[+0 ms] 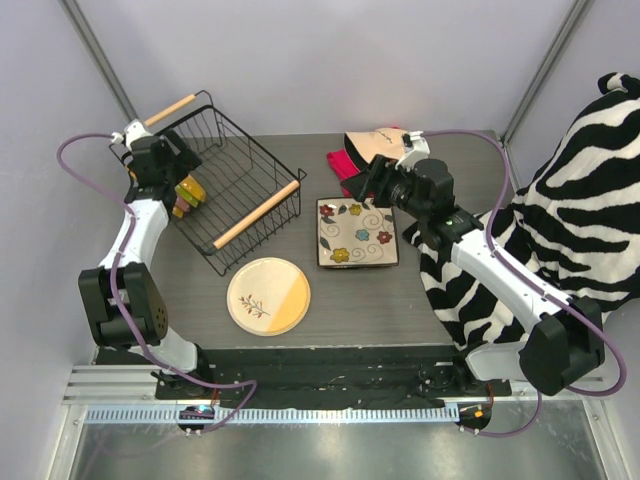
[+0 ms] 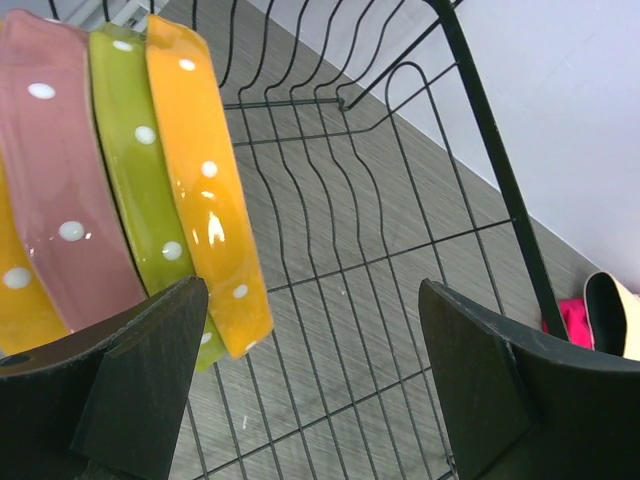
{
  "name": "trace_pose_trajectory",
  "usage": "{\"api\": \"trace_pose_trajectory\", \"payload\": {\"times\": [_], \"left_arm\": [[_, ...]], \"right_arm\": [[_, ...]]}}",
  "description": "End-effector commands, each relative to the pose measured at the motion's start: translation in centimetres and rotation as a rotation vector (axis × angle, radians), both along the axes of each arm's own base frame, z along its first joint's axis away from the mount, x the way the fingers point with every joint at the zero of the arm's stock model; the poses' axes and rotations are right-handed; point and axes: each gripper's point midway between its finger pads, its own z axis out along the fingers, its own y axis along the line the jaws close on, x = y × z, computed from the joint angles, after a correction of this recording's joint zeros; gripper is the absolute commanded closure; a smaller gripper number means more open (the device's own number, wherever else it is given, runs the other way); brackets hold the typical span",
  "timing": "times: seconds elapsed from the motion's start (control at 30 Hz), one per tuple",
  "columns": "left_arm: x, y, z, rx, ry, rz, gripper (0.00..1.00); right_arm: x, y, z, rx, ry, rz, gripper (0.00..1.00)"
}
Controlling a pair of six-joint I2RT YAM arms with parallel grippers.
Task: Unload the plates from the dish rack
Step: Unload the plate from the dish rack.
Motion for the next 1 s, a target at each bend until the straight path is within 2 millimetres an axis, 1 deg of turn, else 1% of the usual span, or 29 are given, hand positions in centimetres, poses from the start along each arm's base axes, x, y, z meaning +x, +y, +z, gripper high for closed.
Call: {"api": "trace_pose_trajectory", "payload": {"times": [0.0, 0.03, 0.1, 0.17, 0.2, 0.23, 0.33, 0.37, 0.57, 0.73, 0.97], "left_arm": [[-0.8, 1.2, 1.6, 0.045, -0.054, 0.049, 0.09], [-0.7, 1.4, 2.0, 0.050, -0.073, 0.058, 0.09], [-0.8, 1.6, 1.6, 0.054, -0.065, 0.071, 0.09], [-0.5, 1.6, 0.9, 0.050, -0.047, 0.065, 0.09], [-0.3, 1.5, 0.9, 0.044, -0.045, 0.059, 0.09], [0.0, 1.4, 0.3, 0.043, -0.030, 0.055, 0.09], [0.6, 1.5, 0.0, 0.056, -0.021, 0.046, 0.09], [0.8, 1.5, -0.6, 0.058, -0.011, 0.041, 0.09], [1.6, 1.4, -1.8, 0.055, -0.004, 0.034, 0.10], [2.3, 1.6, -1.9, 0.046, -0.022, 0.044, 0.10], [3.1, 1.6, -2.8, 0.025, -0.028, 0.050, 0.11]], "right_arm": [[0.4, 0.5, 1.8, 0.056, -0.052, 0.019, 0.24], [0.4, 0.8, 1.9, 0.063, -0.055, 0.031, 0.24], [0.5, 1.0, 1.7, 0.072, -0.046, 0.038, 0.24], [0.4, 1.2, 1.6, 0.079, -0.043, 0.050, 0.24], [0.4, 1.2, 1.7, 0.082, -0.042, 0.051, 0.24], [0.4, 1.2, 1.7, 0.081, -0.043, 0.052, 0.24], [0.3, 1.1, 1.8, 0.081, -0.048, 0.045, 0.24], [0.3, 1.0, 1.8, 0.079, -0.050, 0.042, 0.24], [0.3, 1.0, 1.8, 0.074, -0.053, 0.043, 0.24], [0.3, 1.0, 1.6, 0.071, -0.050, 0.045, 0.24], [0.5, 0.9, 1.6, 0.068, -0.051, 0.039, 0.24]]}}
